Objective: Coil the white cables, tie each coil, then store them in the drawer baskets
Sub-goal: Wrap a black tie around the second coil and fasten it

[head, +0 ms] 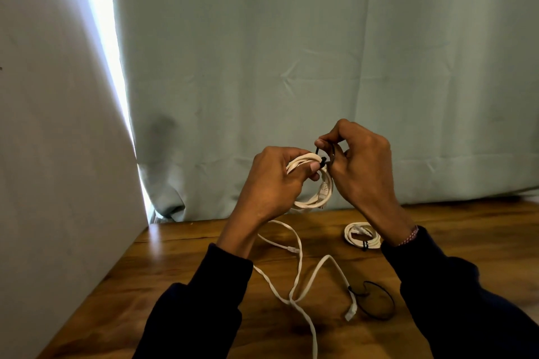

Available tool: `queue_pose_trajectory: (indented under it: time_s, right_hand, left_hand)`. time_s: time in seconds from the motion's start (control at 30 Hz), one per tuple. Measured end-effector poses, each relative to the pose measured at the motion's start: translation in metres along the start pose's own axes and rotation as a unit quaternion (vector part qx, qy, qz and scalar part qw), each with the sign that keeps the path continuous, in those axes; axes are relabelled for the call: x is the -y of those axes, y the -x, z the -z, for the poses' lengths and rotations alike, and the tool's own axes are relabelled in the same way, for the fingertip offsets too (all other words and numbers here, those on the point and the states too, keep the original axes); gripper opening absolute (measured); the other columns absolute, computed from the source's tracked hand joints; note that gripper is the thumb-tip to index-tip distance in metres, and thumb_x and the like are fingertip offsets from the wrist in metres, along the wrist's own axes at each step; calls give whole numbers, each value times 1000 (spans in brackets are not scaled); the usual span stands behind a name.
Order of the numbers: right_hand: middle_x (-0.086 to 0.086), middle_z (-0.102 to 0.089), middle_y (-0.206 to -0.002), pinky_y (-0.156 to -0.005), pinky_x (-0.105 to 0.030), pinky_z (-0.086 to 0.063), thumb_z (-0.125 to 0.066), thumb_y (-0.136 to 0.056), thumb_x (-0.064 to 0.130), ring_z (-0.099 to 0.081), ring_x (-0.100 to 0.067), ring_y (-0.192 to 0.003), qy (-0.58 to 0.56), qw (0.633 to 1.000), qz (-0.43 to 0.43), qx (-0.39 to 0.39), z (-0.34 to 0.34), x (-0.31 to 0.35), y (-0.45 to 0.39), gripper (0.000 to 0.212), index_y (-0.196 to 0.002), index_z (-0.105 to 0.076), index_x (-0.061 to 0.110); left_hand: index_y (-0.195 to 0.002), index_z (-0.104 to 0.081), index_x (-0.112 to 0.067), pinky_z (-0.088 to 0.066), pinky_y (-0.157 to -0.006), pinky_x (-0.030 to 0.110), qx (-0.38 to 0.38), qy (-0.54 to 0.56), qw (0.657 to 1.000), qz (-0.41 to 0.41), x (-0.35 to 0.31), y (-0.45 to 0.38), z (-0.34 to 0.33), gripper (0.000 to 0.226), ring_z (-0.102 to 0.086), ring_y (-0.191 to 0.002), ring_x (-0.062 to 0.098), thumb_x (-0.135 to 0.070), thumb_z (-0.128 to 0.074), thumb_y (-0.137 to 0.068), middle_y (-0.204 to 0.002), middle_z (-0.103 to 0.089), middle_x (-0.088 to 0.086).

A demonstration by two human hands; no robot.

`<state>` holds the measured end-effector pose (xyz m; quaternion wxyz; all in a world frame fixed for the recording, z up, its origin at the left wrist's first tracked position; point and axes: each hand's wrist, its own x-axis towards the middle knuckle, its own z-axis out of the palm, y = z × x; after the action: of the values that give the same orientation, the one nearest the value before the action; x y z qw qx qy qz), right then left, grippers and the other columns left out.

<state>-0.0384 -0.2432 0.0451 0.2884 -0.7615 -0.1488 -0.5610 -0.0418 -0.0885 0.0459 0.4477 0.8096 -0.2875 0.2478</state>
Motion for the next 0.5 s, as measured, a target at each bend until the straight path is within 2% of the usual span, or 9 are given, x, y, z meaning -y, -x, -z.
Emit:
queue_pose_trajectory:
  time_s: [0.07,0.2,0.27,0.37,0.43,0.5]
  right_hand:
    - [2,-74,-86,-65,-5,-39,-73,-89,12,-61,-2,-77,-2,1000,-11,-4,0,1,0,5,-86,-70,11]
    - [5,-72,-90,-63,-22,-57,-72,-91,13,-67,-7,-76,-43,999,-31,12,7,3,-4,1,-92,-72,12]
    - [9,-69,-90,-57,-19,-58,-71,-92,12,-70,-4,-71,-80,995,-52,24,11,5,-6,3,-95,-72,13]
    - [12,-66,-88,-57,-10,-54,-69,-93,8,-69,6,-75,-118,990,-59,46,16,10,-8,5,-96,-72,11]
    - [9,-67,-88,-62,-10,-54,-69,-93,8,-68,7,-77,-112,991,-41,55,17,13,-8,6,-97,-72,11]
    - [5,-69,-89,-67,-12,-57,-69,-92,8,-69,1,-77,-101,993,-21,58,19,17,-8,6,-96,-72,11]
  left_hand:
    - [-101,-79,-19,-45,-58,9,8,-1,1000,-5,-2,1,1,22,-64,-70,1,-31,-62,-97,-85,-76,-7]
    - [-102,-78,-20,-55,-66,27,1,11,1000,2,-5,2,2,27,-65,-70,10,-36,-56,-100,-83,-75,-8]
    - [-99,-78,-20,-54,-65,23,-18,8,1000,5,-6,2,0,29,-65,-70,8,-37,-55,-100,-80,-74,-8]
    - [-91,-77,-21,-44,-55,8,-50,8,999,14,-6,1,-2,27,-62,-66,-1,-38,-57,-99,-71,-70,-12]
    - [-88,-77,-21,-41,-53,6,-71,20,997,22,-5,1,-2,27,-61,-61,-3,-37,-59,-98,-67,-67,-14]
    - [-88,-79,-19,-40,-51,7,-87,36,995,27,-5,1,-1,28,-60,-57,-2,-37,-60,-98,-67,-68,-13]
